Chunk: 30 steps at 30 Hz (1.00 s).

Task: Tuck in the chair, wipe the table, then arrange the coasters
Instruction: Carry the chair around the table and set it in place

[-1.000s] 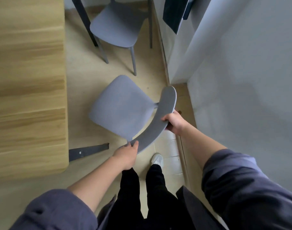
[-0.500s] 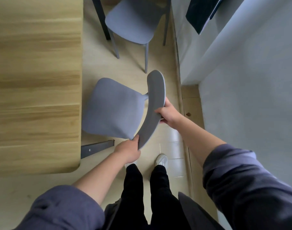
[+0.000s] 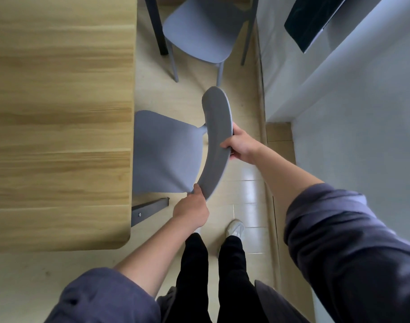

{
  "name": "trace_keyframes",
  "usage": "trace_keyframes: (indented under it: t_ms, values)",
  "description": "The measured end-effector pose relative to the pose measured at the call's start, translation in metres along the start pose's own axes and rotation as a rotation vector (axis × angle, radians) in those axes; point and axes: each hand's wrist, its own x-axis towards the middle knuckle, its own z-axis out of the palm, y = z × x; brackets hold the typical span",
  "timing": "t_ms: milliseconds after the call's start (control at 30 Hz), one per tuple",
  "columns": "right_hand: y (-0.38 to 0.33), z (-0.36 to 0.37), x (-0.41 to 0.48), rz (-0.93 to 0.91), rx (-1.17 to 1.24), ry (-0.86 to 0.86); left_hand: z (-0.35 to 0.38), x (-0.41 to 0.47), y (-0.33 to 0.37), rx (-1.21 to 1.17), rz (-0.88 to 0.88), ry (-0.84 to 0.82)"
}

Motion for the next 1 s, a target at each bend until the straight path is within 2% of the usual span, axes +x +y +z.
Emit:
trace_keyframes:
  t_ms: [267, 633, 800, 1000]
  values:
    - [-0.023, 0.048, 0.036, 0.037, -0.084, -0.079, -0.018, 0.008, -0.036, -0.046, -0.076, 0.053]
    - [-0.040, 0.091, 0.059, 0.029, -0.091, -0.150, -0.031, 0.012, -0.074, 0.051, -0.085, 0.344]
    - [-0.041, 0.103, 0.063, -0.002, -0.069, -0.185, -0.032, 0.011, -0.091, 0.095, -0.087, 0.424]
    - [-0.046, 0.107, 0.068, -0.020, -0.052, -0.192, -0.041, 0.013, -0.095, 0.174, -0.069, 0.418]
